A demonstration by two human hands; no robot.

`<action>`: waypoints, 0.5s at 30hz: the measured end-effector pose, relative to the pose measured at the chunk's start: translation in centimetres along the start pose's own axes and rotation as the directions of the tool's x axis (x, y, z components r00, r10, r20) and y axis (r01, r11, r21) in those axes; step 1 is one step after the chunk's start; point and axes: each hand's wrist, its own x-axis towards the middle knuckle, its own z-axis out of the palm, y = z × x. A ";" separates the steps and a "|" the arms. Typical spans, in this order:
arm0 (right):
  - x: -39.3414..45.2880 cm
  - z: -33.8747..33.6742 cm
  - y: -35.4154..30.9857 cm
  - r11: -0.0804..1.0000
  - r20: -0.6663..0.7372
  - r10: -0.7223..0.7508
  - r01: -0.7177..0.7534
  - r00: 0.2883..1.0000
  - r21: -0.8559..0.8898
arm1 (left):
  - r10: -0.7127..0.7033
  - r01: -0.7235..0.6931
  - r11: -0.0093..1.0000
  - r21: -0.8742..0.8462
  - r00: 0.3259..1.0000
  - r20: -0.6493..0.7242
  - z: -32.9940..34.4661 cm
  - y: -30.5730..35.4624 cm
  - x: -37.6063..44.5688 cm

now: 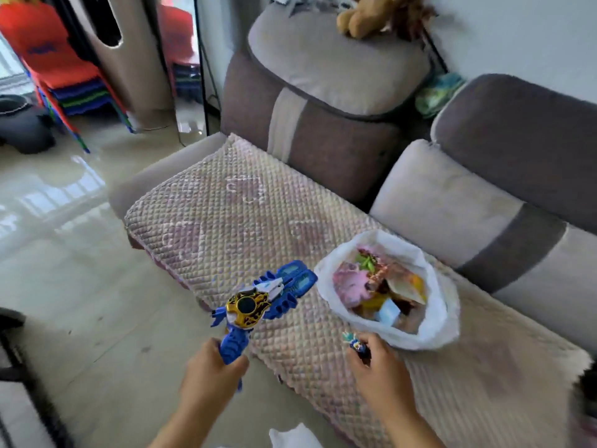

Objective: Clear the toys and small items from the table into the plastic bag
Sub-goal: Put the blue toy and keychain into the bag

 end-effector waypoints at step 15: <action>7.3 -5.6 12.9 0.964 -0.144 0.245 -0.225 0.959 0.144 | 0.121 -0.173 0.969 0.176 0.955 0.272 19.0 14.7 4.0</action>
